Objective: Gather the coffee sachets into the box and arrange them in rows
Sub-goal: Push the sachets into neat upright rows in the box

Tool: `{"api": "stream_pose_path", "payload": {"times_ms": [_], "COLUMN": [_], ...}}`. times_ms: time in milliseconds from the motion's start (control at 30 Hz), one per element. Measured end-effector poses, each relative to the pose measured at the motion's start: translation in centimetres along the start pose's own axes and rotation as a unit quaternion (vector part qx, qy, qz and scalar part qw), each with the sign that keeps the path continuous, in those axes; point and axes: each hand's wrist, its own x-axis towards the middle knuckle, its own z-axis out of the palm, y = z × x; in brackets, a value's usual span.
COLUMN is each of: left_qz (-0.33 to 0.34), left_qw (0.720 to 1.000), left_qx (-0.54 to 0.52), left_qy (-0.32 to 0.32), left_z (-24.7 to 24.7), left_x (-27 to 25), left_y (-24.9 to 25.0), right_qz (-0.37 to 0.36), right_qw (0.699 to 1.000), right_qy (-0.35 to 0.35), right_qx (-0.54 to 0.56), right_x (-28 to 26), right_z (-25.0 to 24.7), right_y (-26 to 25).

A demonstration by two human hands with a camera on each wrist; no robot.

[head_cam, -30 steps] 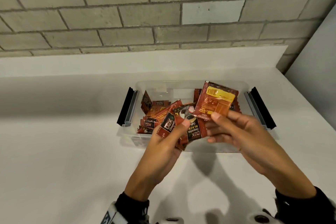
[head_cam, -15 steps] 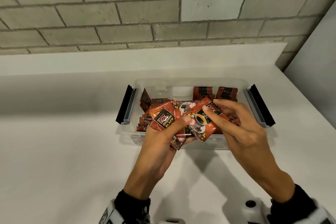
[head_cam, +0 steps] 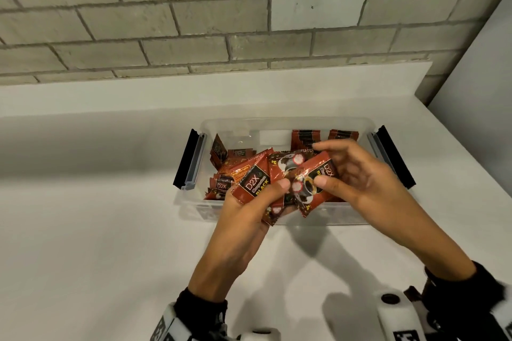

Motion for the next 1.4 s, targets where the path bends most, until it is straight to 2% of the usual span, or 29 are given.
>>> {"api": "stream_pose_path", "payload": {"times_ms": [133, 300, 567, 700, 867, 1100, 1200, 1300, 1400], "left_qz": [-0.014, 0.002, 0.007, -0.013, 0.017, 0.047, 0.052, 0.047, 0.049], "left_qw": [0.997, 0.996, 0.999, 0.998, 0.997, 0.983, 0.981, 0.976, 0.969], "left_qx": [-0.076, -0.085, -0.036, -0.050, 0.067, 0.170, 0.183, 0.213, 0.239], "left_qy": [0.023, 0.008, -0.021, -0.035, -0.038, 0.040, 0.028, -0.018, -0.042], "left_z": [-0.3, 0.1, -0.1, -0.9, -0.9, -2.0, -2.3, -2.0, -1.7], "left_x": [0.2, 0.3, 0.5, 0.4, 0.2, 0.7, 0.7, 0.4, 0.2], "left_y": [-0.1, -0.6, -0.6, -0.2, 0.0, -0.2, 0.0, 0.2, 0.1], "right_qz": [0.059, 0.155, 0.154, 0.130, 0.099, 0.059, 0.049, 0.059, 0.048], "right_qw": [0.990, 0.952, 0.947, 0.953, 0.977, 0.983, 0.995, 0.996, 0.995], "right_qy": [0.069, 0.063, 0.089, 0.110, 0.054, 0.061, 0.007, -0.060, -0.086], "right_qx": [0.110, 0.255, 0.269, 0.249, 0.182, 0.161, 0.085, 0.009, -0.029], "right_x": [0.1, 0.2, 0.7, 1.4, 1.4, 1.7, 1.5, 1.5, 1.6], "right_z": [-0.2, 0.5, 0.9, 0.0, -0.8, -2.2, -2.4, -2.0, -1.3], "right_y": [0.1, 0.5, 0.5, -0.1, -1.0, -1.1, -1.2, -1.3, -1.5]}}
